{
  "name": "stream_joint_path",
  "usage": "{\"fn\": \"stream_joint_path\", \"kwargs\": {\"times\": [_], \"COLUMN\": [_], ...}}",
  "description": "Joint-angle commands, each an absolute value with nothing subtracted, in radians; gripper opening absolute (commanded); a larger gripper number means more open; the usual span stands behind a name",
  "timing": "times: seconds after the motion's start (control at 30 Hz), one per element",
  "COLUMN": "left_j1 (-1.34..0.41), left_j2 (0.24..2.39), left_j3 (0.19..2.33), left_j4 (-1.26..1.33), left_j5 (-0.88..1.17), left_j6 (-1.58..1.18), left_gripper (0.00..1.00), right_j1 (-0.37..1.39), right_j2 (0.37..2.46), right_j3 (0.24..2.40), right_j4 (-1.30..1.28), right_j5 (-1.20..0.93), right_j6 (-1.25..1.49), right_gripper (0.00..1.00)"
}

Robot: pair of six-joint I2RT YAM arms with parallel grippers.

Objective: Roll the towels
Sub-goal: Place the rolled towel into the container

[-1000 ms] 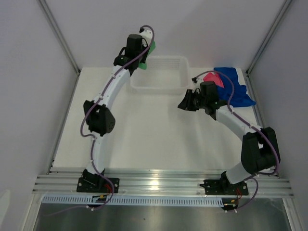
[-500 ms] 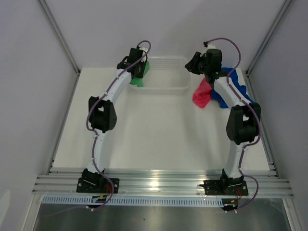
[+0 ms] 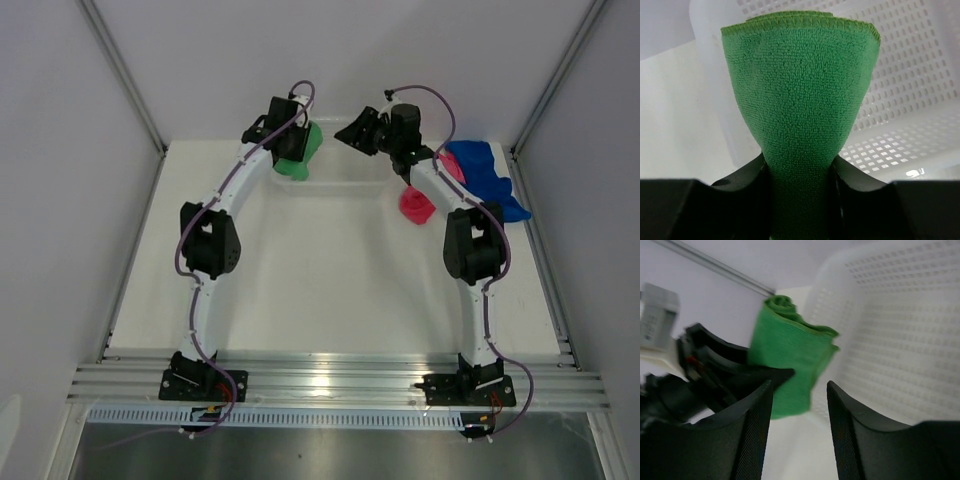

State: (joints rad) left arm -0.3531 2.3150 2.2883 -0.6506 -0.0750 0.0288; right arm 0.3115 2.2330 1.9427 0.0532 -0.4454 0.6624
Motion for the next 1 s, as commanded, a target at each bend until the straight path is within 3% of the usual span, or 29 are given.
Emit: {"fn": "stream_joint_path", "kwargs": {"times": [0.0,0.2,0.77,0.97], "left_j1": [-0.379,-0.405,-0.485,-0.505], "left_j2": [2.218,2.209,2.186,2.191], "left_j3": [2.272,2.263,2.152,2.131], "left_j4": [-0.597,-0.584,-0.46,-0.402], "left_j5": [-0.064,-0.066,-0.15,-0.175], "left_j6": [0.075,0.123,0.319,0.422], "left_gripper": [0.01,0.02,0.04,0.06], "right_j1": [0.348,0.38,0.413,0.416], "right_j2": [2.252,2.31,2.345,2.375], "right_j3": [2.016,2.026,2.01,2.026], "right_j4": [0.127,0.164,0.049,0.109], "right_j5": [-0.404,-0.379,-0.275,-0.307], "right_j6": [0.894,1.081,1.215,1.233], "right_gripper": [0.51,0.56,0.6,0.67]}}
